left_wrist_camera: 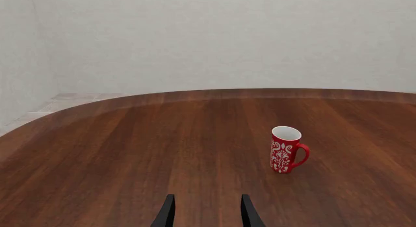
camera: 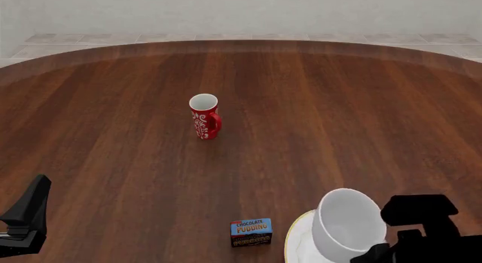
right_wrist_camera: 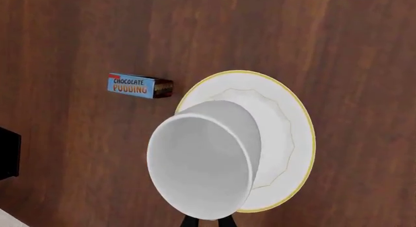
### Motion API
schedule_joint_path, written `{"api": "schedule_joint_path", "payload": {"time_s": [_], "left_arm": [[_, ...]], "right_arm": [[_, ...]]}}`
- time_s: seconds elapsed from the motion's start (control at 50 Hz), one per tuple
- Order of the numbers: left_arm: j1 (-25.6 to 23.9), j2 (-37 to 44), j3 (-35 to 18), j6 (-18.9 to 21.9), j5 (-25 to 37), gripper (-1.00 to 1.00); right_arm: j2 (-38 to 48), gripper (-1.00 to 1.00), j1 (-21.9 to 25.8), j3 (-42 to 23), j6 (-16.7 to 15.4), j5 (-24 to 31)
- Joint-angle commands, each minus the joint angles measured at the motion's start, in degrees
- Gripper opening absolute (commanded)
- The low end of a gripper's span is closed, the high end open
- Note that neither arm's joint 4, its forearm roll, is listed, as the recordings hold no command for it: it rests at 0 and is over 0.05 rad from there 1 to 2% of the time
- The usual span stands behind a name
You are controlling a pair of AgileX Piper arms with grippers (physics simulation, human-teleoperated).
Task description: Put the white mug on the plate.
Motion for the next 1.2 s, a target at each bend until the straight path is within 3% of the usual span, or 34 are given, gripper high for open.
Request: {"api": "schedule_joint_path", "payload": {"time_s": [0.02,0.7,0.72,1.2], "left_arm": [[-0.04,0.10,0.04,0.01,-0.15,1.00],[-0.04,0.10,0.04,0.00,-0.14,1.00],[-0.03,0.10,0.04,0.00,-0.15,1.00],[-0.04,0.11,0.04,0.01,-0.13,1.00]], "right_arm": [[1.34,-1.00,-0.11,1.37,0.22,-1.90],[3.26,-1.00,-0.22,2.44,0.32,-4.02],[3.24,1.00,-0.32,2.41,0.12,-3.93],[2.68,1.00,-0.81,2.57,-0.24,-3.61]]}}
